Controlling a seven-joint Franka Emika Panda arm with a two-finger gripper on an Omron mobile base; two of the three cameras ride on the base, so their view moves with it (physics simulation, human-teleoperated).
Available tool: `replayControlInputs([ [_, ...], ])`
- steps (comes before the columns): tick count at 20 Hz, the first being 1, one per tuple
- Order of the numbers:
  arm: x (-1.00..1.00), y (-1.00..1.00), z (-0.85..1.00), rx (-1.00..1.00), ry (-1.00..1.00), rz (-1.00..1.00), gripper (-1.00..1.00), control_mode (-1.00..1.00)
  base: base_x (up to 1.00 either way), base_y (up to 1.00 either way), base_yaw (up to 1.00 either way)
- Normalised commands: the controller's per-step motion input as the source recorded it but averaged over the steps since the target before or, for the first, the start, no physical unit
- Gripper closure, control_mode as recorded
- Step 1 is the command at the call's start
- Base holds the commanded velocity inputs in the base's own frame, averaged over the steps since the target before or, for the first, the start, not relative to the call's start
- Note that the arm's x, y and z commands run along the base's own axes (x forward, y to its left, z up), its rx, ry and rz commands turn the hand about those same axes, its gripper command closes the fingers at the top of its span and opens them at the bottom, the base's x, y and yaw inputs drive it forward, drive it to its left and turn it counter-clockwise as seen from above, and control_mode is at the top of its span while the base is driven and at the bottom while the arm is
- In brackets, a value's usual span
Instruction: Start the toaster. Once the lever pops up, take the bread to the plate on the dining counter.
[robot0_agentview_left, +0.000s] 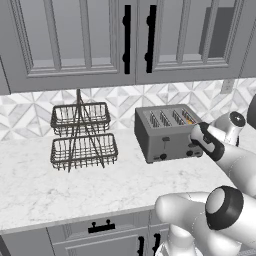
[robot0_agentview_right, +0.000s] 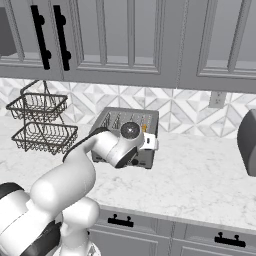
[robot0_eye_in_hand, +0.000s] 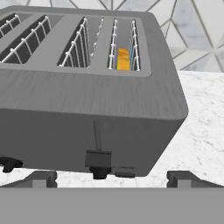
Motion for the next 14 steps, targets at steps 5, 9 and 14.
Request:
replayControlInputs([
  [5,0.0,0.0,0.0,0.0,0.0,0.0,-1.0,-1.0,0.0,0.0,0.0],
  [9,0.0,0.0,0.0,0.0,0.0,0.0,-1.0,-1.0,0.0,0.0,0.0],
  [14,0.0,0.0,0.0,0.0,0.0,0.0,-1.0,-1.0,0.0,0.0,0.0],
])
